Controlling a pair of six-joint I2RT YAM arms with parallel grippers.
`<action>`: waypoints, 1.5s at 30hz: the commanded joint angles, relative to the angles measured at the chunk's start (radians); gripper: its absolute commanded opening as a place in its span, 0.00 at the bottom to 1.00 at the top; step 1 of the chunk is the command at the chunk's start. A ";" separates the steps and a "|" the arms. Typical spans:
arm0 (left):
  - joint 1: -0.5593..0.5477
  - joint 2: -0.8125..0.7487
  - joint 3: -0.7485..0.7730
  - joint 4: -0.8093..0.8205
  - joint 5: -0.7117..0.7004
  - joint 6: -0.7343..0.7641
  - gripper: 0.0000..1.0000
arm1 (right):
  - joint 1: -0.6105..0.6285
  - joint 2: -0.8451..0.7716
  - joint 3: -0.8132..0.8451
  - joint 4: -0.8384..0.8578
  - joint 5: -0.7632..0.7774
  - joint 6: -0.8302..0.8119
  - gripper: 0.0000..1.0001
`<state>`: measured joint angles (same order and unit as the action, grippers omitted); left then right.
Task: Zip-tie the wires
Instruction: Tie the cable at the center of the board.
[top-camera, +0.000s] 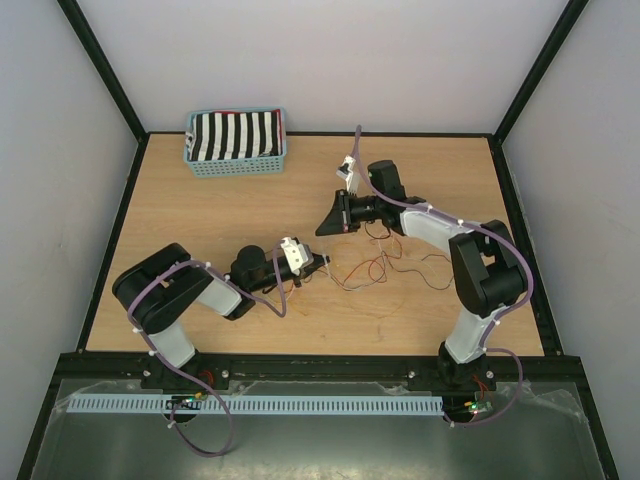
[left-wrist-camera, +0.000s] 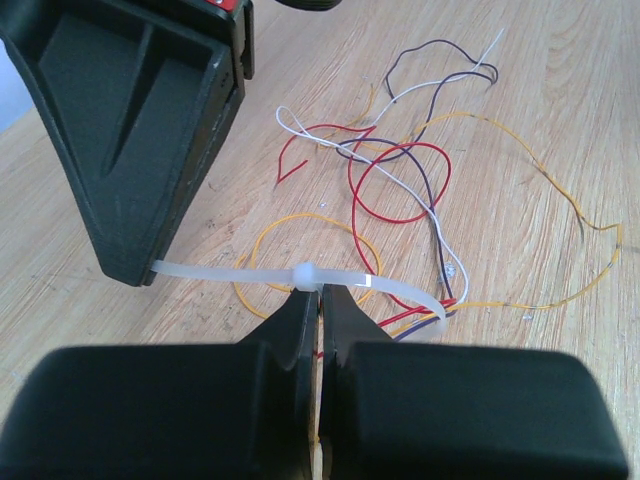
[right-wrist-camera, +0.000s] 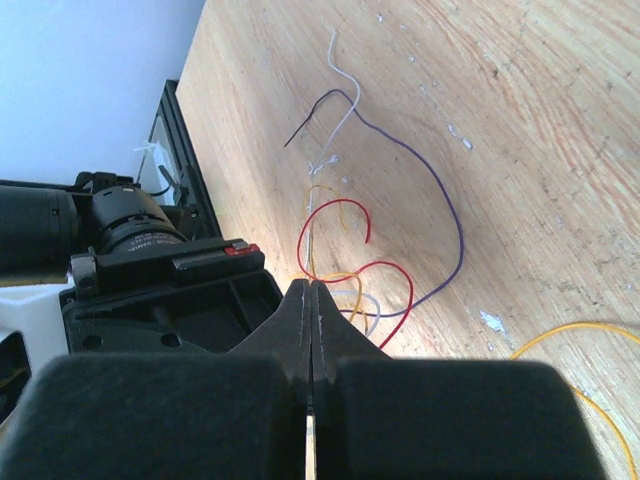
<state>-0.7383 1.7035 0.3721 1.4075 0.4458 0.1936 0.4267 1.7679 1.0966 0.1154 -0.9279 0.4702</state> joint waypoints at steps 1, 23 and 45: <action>-0.010 0.013 -0.013 0.031 0.059 -0.004 0.00 | -0.007 0.010 0.052 0.010 0.072 -0.022 0.00; -0.003 0.038 -0.011 0.032 0.044 -0.016 0.00 | -0.019 -0.015 0.073 -0.054 0.108 -0.055 0.06; 0.168 -0.034 -0.051 0.031 0.199 -0.178 0.00 | -0.063 -0.594 -0.493 0.249 0.290 -0.444 0.60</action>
<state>-0.6102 1.7123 0.3317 1.4067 0.5503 0.0738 0.3637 1.2320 0.7120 0.2184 -0.6029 0.1432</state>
